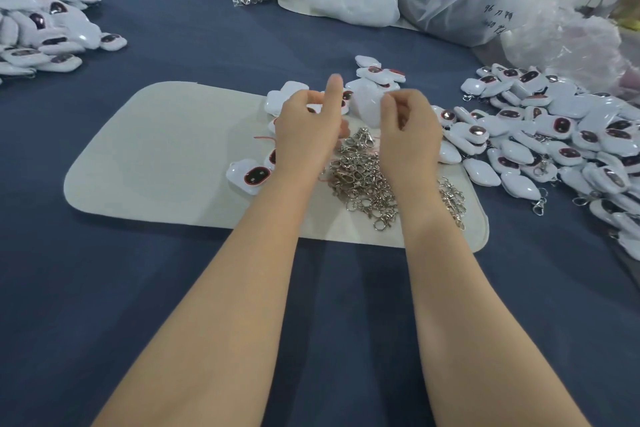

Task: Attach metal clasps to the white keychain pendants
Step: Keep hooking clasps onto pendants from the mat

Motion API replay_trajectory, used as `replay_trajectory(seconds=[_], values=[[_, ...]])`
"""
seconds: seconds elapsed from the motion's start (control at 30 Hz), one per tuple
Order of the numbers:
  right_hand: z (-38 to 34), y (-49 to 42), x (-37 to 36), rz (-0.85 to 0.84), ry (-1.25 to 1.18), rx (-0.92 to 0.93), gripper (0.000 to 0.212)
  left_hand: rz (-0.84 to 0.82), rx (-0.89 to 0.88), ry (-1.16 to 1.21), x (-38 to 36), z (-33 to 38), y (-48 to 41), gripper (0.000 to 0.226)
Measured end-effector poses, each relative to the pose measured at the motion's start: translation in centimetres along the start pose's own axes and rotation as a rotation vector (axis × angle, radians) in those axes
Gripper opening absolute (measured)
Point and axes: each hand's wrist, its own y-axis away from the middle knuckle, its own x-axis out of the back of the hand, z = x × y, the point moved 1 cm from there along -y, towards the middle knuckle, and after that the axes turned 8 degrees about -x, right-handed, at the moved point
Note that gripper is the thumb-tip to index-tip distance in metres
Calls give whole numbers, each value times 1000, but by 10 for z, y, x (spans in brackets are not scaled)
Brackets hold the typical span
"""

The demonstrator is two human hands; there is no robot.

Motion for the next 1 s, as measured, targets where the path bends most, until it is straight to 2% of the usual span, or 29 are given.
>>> replay_trajectory(seconds=[0.07,0.13,0.2,0.27,0.37,0.5,0.57,0.67,0.73,0.8,0.9,1.0], values=[[-9,9,-10,-118,-41,116,13,21,-2,-38,1,0,0,49],[-14,18,-20,-250,-67,143,18,110,-45,-2,4,1,0,33],[-12,21,-25,-273,-22,173,25,224,-47,131,9,1,-3,13],[-5,19,-28,-279,194,216,32,326,-35,295,14,2,-5,14],[8,17,-35,-412,579,211,42,444,-13,448,21,5,-7,16],[9,21,-42,-556,763,247,45,528,51,544,25,3,-8,15],[7,20,-41,-540,737,235,39,532,64,551,26,3,-8,12],[2,18,-33,-371,657,124,25,522,80,516,26,2,-9,10],[1,15,-24,-240,711,43,23,524,81,506,26,2,-9,11],[3,11,-17,-193,773,-23,24,523,81,506,25,3,-9,12],[1,9,-11,-232,712,-61,24,512,77,489,23,4,-8,11],[-8,17,-17,-400,549,40,28,498,74,478,22,5,-6,11]])
